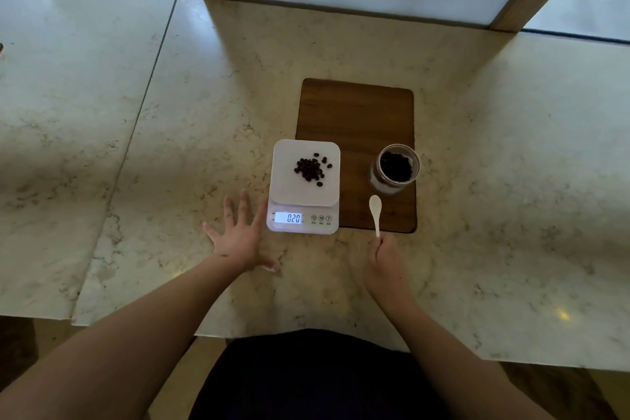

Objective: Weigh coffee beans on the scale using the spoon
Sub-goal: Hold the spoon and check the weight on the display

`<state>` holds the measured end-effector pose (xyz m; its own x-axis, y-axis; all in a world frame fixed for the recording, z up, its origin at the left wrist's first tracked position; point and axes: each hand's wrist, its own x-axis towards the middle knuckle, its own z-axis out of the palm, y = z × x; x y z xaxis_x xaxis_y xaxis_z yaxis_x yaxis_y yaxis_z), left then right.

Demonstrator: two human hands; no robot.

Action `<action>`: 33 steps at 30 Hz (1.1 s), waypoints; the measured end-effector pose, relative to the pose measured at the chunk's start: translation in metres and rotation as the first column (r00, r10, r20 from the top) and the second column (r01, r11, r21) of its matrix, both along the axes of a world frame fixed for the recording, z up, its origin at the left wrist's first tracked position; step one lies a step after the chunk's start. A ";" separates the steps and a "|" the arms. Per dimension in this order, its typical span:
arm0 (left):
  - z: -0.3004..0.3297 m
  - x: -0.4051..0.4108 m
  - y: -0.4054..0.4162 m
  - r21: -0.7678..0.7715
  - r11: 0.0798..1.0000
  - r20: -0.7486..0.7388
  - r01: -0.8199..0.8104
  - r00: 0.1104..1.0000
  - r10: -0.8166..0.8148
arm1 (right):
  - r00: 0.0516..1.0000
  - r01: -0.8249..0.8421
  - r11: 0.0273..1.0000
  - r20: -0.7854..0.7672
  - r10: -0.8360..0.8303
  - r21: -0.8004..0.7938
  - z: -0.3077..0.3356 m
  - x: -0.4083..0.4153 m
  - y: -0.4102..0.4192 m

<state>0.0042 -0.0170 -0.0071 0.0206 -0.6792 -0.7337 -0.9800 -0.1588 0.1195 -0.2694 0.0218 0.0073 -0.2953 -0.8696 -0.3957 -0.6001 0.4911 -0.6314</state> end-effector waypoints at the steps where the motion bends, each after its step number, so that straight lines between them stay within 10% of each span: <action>1: 0.000 -0.001 -0.001 0.005 1.000 0.003 -0.001 1.000 0.001 | 1.000 0.018 1.000 -0.021 -0.018 0.024 -0.002 -0.005 0.002; 33: 0.004 0.003 0.000 0.009 1.000 -0.007 0.009 1.000 -0.009 | 0.986 0.119 0.980 -0.137 -0.097 0.160 -0.009 -0.028 -0.011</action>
<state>0.0067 -0.0171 -0.0035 0.0091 -0.6729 -0.7397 -0.9805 -0.1511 0.1254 -0.2970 0.0103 -0.0012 -0.4414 -0.7547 -0.4853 -0.6079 0.6494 -0.4569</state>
